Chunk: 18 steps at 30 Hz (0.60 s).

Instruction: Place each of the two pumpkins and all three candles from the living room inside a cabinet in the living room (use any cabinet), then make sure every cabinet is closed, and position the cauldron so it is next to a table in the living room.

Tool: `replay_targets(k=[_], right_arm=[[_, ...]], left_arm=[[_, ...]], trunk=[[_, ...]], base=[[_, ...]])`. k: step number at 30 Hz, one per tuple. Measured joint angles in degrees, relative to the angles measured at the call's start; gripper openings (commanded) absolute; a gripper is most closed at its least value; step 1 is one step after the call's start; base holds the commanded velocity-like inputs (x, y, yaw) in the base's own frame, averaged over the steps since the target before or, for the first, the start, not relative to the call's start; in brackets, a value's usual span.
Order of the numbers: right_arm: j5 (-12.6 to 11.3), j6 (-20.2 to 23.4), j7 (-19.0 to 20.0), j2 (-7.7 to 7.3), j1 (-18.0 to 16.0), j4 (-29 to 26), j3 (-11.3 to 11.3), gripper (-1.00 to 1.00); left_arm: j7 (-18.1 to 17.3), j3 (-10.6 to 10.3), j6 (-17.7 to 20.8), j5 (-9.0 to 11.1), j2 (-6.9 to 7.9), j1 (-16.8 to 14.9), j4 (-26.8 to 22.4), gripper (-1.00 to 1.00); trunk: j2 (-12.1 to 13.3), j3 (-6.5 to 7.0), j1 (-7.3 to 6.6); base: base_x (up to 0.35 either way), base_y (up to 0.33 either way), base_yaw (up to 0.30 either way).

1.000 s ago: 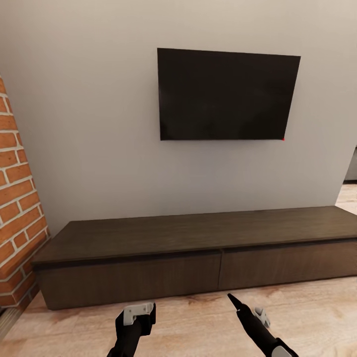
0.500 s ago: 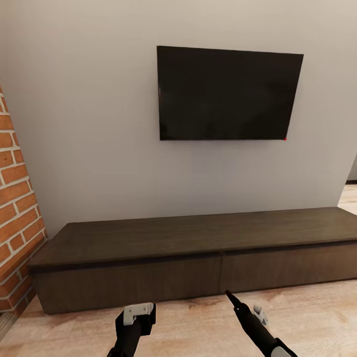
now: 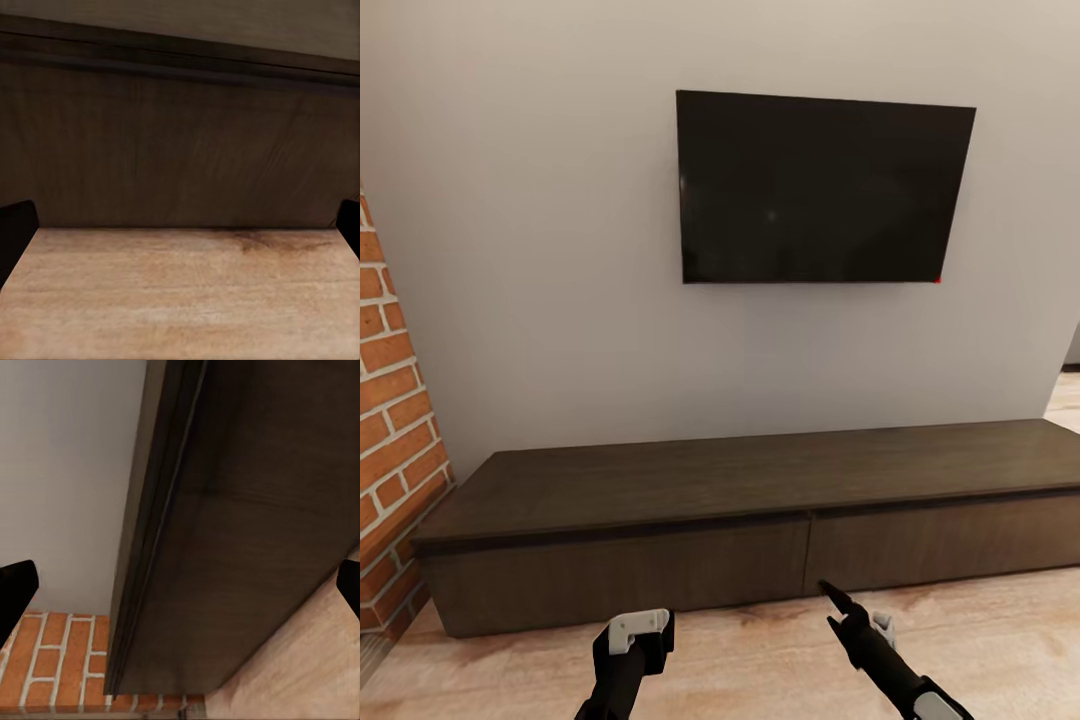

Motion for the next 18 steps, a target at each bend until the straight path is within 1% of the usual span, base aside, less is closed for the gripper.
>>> replay_targets(k=[4, 10, 14, 17, 18], right_arm=[[0.06, 0.74, 0.32, 0.09, 0.08, -0.03, -1.08, 1.0], [0.54, 0.43, 0.06, 0.43, 0.08, -0.18, -1.15, 1.0], [0.15, -0.26, -1.49, 0.7, 0.08, 0.0, -1.67, 1.0], [0.05, -0.18, -1.72, 1.38, 0.05, -0.14, -1.52, 1.0], [0.03, -0.05, -1.72, 1.89, -0.03, -0.2, -1.46, 1.0]], left_arm=[[0.0, -0.02, -0.04, 0.0, 0.0, 0.0, 0.1, 1.0], [0.0, -0.06, -0.06, 0.0, 0.0, 0.0, 0.16, 1.0], [0.0, -0.01, -0.08, 0.0, 0.0, 0.0, 0.28, 1.0], [0.0, -0.01, -0.09, 0.0, 0.0, 0.0, 0.29, 1.0], [0.0, -0.02, -0.09, 0.0, 0.0, 0.0, 0.21, 1.0]], trunk=[[0.0, 0.0, 0.01], [0.0, 0.0, 0.01], [0.0, 0.0, 0.01], [0.0, 0.0, 0.01], [0.0, 0.0, 0.01]], base=[[0.035, 0.014, 0.0], [0.007, 0.003, 0.0], [0.001, 0.0, 0.0], [0.0, 0.0, 0.0], [0.0, 0.0, 0.0]])
